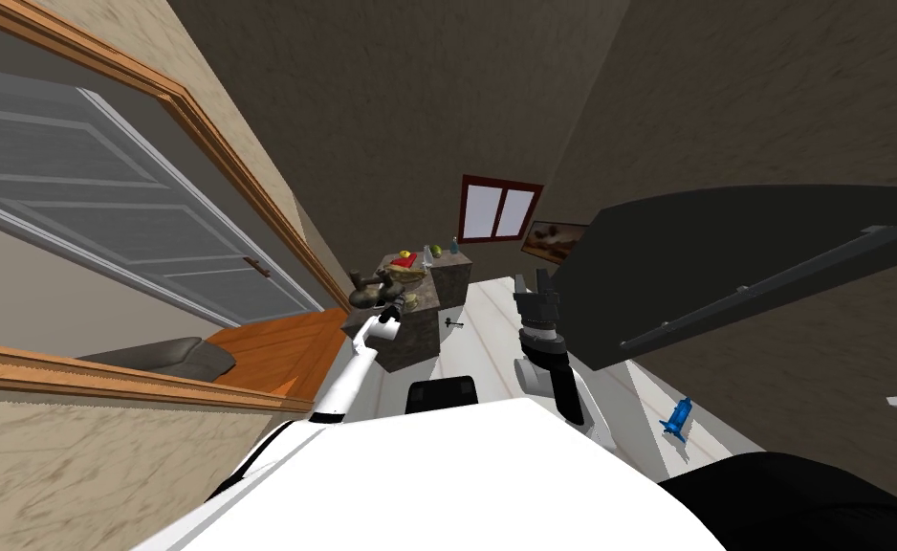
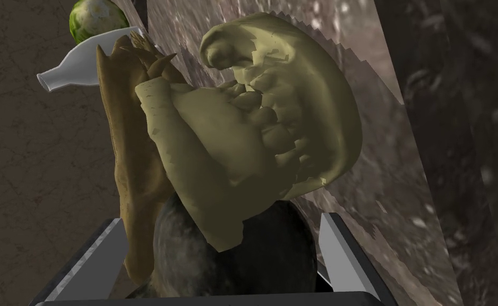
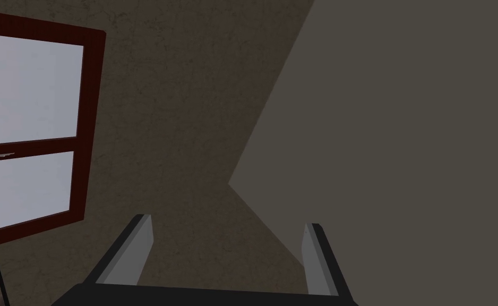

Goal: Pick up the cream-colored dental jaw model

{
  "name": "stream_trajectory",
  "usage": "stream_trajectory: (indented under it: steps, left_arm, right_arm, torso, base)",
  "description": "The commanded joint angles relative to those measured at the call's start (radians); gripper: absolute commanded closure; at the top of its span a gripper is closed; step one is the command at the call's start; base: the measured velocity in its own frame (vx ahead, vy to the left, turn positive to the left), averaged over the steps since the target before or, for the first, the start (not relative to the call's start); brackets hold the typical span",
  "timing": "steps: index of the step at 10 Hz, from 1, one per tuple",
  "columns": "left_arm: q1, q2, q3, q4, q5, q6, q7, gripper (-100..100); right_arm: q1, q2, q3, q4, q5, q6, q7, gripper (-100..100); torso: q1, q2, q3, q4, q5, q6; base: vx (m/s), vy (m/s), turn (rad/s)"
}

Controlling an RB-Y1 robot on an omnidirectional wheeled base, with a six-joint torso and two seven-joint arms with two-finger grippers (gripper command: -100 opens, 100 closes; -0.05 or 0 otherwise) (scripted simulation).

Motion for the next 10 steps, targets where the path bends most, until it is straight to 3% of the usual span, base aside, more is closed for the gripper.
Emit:
stream_trajectory:
  steps: [1, 3, 4, 6, 8, 9, 10]
  left_arm:
    - [-0.05, 0.0, 0.017, 0.05, 0.011, -0.028, -0.017, -100]
    - [-0.054, 0.0, 0.017, 0.113, 0.011, -0.028, -0.017, -100]
    - [-0.097, -0.011, 0.055, 0.139, 0.026, -0.077, -0.046, -100]
    - [-0.144, -0.011, 0.055, 0.193, 0.026, -0.077, -0.046, -100]
    - [-0.144, -0.011, 0.055, 0.249, 0.026, -0.077, -0.046, -100]
    - [-0.193, -0.021, 0.093, 0.276, 0.042, -0.122, -0.075, -100]
    - [-0.216, -0.021, 0.093, 0.308, 0.042, -0.125, -0.075, -100]
  right_arm:
    - [0.0, 0.0, 0.0, 0.0, 0.0, 0.0, 0.0, 0]
    - [0.0, 0.0, 0.0, 0.0, 0.0, 0.0, 0.0, 0]
    - [0.0, 0.0, 0.0, 0.0, 0.0, 0.0, 0.0, 0]
    - [0.0, 0.0, 0.0, 0.0, 0.0, 0.0, 0.0, 0]
    - [0.0, 0.0, 0.0, 0.0, 0.0, 0.0, 0.0, 0]
    - [0.0, 0.0, 0.0, 0.0, 0.0, 0.0, 0.0, 0]
    - [0.0, 0.0, 0.0, 0.0, 0.0, 0.0, 0.0, 0]
  torso:
    - [0.0, 0.0, 0.0, 0.0, 0.0, 0.0]
    - [0.0, 0.001, 0.0, 0.0, 0.0, 0.0]
    - [-0.001, -0.001, 0.0, 0.0, 0.0, 0.0]
    - [-0.001, 0.002, 0.001, 0.001, 0.0, 0.0]
    - [0.0, -0.001, -0.001, 0.0, 0.0, 0.0]
    - [0.0, -0.002, -0.001, -0.001, 0.0, 0.0]
    - [-0.001, 0.0, 0.0, 0.0, 0.0, 0.0]
  base:
    - [-0.072, 0.004, -0.008]
    - [-0.027, -0.005, 0.0]
    - [-0.064, -0.014, -0.002]
    - [-0.057, 0.002, -0.004]
    - [0.0, -0.001, -0.001]
    - [-0.051, -0.002, -0.001]
    - [-0.076, -0.006, -0.007]
